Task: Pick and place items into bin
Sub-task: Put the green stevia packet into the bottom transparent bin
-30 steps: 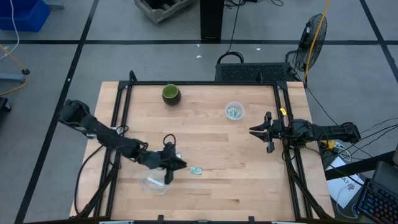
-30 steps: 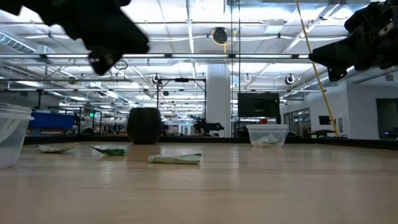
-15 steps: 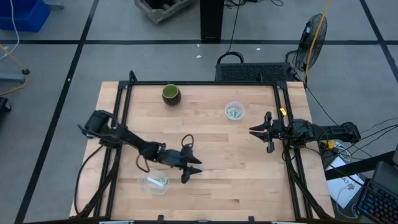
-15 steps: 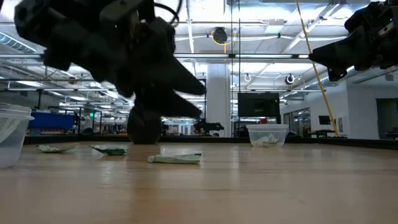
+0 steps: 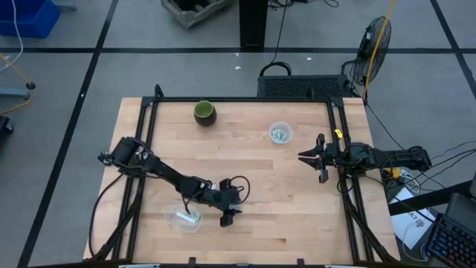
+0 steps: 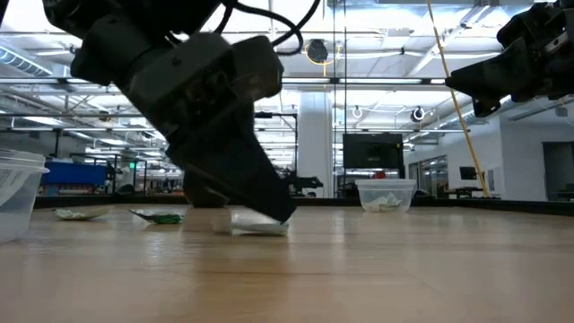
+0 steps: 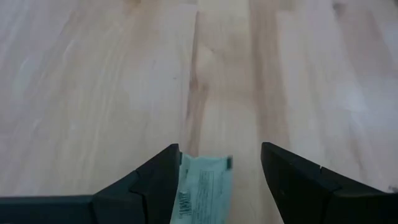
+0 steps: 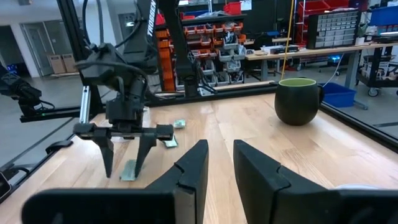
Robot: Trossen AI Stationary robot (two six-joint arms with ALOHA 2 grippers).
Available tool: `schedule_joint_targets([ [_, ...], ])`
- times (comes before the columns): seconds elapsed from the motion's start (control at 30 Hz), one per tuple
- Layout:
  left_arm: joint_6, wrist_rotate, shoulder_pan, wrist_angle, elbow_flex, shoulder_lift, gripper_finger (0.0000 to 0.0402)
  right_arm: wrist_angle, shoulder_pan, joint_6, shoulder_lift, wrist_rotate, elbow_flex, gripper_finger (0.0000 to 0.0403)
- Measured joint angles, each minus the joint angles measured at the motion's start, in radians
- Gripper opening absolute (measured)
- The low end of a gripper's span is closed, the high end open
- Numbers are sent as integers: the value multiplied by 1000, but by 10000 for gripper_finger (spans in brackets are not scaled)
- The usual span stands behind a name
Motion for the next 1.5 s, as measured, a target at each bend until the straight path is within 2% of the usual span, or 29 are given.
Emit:
schedule_joint_targets([
  [0.27, 9, -44, 0, -43, 5, 0, 232, 0, 0, 0, 0, 0, 0, 68],
  [0.93, -8, -77, -1, -103, 5, -1, 230, 0, 0, 0, 0, 0, 0, 68],
  [1.03, -6, -89, -2, -108, 5, -1, 210, 0, 0, 0, 0, 0, 0, 68],
  [1.33, -5, -96, 9, -115, 5, -1, 116, 0, 0, 0, 0, 0, 0, 68],
  [1.5, -4, -96, 11, -112, 5, -2, 83, 0, 0, 0, 0, 0, 0, 68],
])
